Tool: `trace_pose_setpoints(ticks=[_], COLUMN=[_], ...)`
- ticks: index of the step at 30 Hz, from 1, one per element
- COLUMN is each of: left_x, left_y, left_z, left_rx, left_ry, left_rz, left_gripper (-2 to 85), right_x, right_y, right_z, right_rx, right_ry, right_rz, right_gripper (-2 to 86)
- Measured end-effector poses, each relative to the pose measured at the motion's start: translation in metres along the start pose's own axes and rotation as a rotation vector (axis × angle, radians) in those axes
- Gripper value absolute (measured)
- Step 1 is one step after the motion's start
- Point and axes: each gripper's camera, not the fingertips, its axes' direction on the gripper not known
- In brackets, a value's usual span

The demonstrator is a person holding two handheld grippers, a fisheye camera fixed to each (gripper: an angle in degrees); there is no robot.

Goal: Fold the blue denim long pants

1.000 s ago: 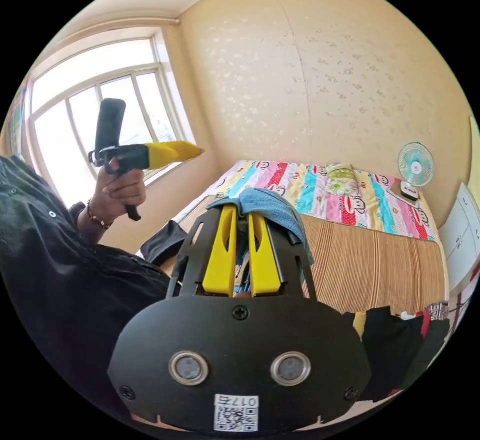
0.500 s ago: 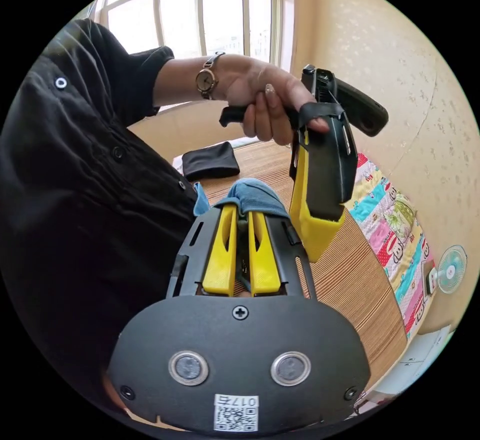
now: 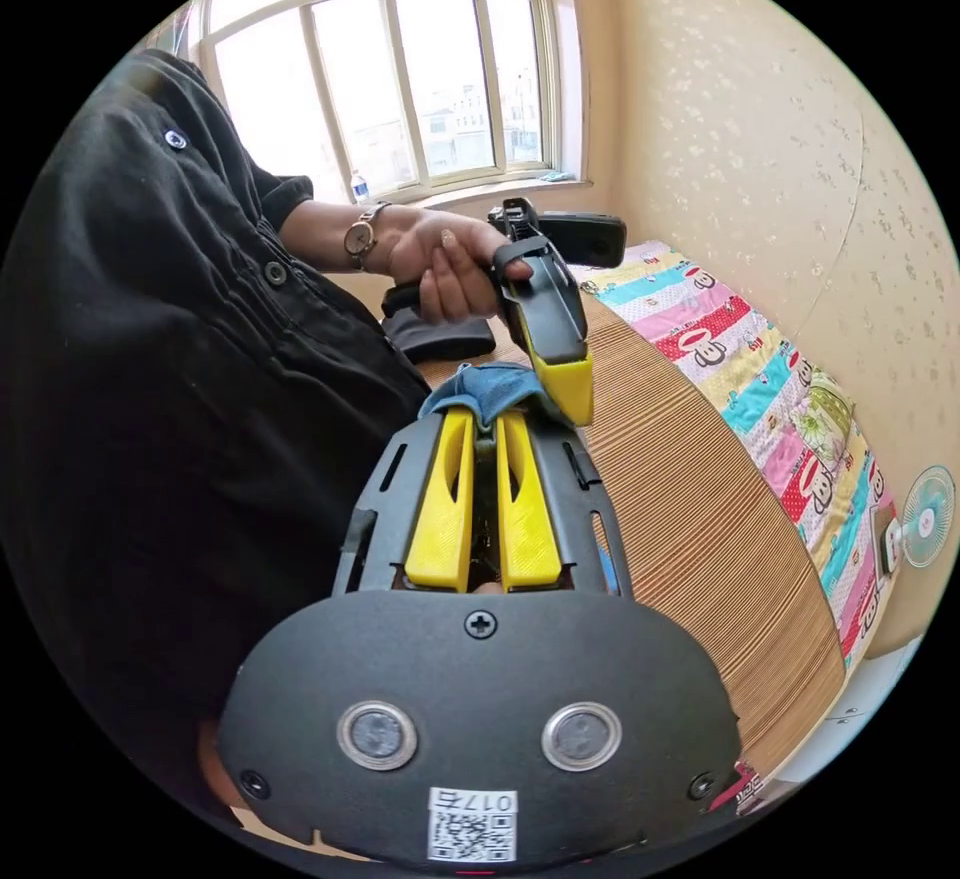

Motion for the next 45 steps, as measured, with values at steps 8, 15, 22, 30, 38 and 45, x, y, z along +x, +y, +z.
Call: trace_pose_setpoints(ticks=[8,15,22,30,38,45], left_x=[0.093,0.114,0.073,0.096,0.181,0.221], left_y=[-0.001,-0.002,0.022,0.06,0.074,0.082], left_z=[-0.076,-0.052,-0.043,-0.107,-0.154,-0.19], left_rx=[0.198,-0.125,-0.217,0.116,0.141,0.208], left_ry=[0.22,-0.647,-0.488,0.483,0.666,0.665], left_rz=[0.436,0.21,0.154,0.543,0.876,0.997], left_gripper=[-0.5,14.4,10.0,3.6,3.5,3.6], right_x=[0.004,0.016,0.064,0.096,0.146,0.222], right_y=[0.001,0.024,0.073,0.125,0.18,0.226], right_z=[-0.009,-0.008,-0.043,-0.124,-0.15,-0.125], right_rx=[-0.026,-0.017,0.178,0.724,0.767,0.48], right_ry=[0.076,0.027,-0.083,-0.282,-0.318,-0.45], right_rz=[-0.017,0.001,0.176,0.179,0.14,0.345], right_gripper=[0.8,0.7,1.1,1.6,2.0,2.7])
